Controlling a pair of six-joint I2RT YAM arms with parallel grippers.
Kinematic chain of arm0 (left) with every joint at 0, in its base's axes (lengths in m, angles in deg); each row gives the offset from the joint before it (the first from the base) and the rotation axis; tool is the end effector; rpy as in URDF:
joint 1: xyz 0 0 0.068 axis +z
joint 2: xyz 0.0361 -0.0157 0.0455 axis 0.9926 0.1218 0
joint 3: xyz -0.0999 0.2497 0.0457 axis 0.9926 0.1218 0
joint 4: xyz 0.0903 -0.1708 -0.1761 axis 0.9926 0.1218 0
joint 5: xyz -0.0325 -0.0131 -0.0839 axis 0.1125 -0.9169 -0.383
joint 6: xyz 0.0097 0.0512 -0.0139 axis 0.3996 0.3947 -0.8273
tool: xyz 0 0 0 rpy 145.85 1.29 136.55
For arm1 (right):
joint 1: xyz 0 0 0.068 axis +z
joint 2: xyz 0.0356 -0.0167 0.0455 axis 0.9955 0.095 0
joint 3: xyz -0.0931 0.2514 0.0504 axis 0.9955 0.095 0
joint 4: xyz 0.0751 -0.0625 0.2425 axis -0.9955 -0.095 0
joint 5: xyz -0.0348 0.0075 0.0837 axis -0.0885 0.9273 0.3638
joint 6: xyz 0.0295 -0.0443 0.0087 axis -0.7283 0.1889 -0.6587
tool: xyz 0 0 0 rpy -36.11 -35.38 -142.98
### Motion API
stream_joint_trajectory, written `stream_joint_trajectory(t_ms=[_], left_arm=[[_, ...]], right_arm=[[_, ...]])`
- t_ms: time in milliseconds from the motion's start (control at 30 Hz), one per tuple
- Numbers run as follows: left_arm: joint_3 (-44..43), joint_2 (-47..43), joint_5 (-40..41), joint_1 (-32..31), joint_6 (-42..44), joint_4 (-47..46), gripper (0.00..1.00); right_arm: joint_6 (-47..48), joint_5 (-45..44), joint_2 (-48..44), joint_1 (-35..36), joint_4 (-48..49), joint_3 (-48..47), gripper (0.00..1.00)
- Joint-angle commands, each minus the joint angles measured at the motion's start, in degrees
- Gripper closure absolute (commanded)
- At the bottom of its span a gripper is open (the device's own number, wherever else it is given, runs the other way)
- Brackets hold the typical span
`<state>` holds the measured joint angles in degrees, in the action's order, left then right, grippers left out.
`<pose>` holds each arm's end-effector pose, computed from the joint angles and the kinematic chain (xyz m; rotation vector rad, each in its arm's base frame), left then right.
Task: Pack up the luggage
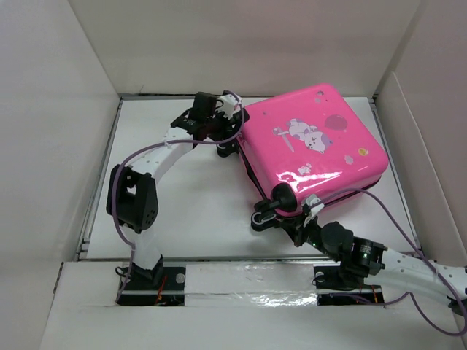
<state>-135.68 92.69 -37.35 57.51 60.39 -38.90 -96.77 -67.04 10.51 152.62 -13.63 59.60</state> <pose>0.3796 -0.1883 0.3098 0.8386 1.9361 -0.3099 0.0608 0.1150 0.1997 -0.5401 1.7920 0.6995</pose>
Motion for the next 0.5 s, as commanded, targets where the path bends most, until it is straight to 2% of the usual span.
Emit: stream_joint_trajectory(t_ms=[0,467], left_arm=[[-2.73,2.08,-1.10,0.18,1.96,-1.16,0.01],[-3.88,2.45,1.00,0.18,3.10,-6.17,0.05]], right_arm=[[0.49,0.95,0.45,0.74,6.20,-2.82,1.00],[-0.83,0.69,1.42,0.74,5.94,-2.29,1.00]])
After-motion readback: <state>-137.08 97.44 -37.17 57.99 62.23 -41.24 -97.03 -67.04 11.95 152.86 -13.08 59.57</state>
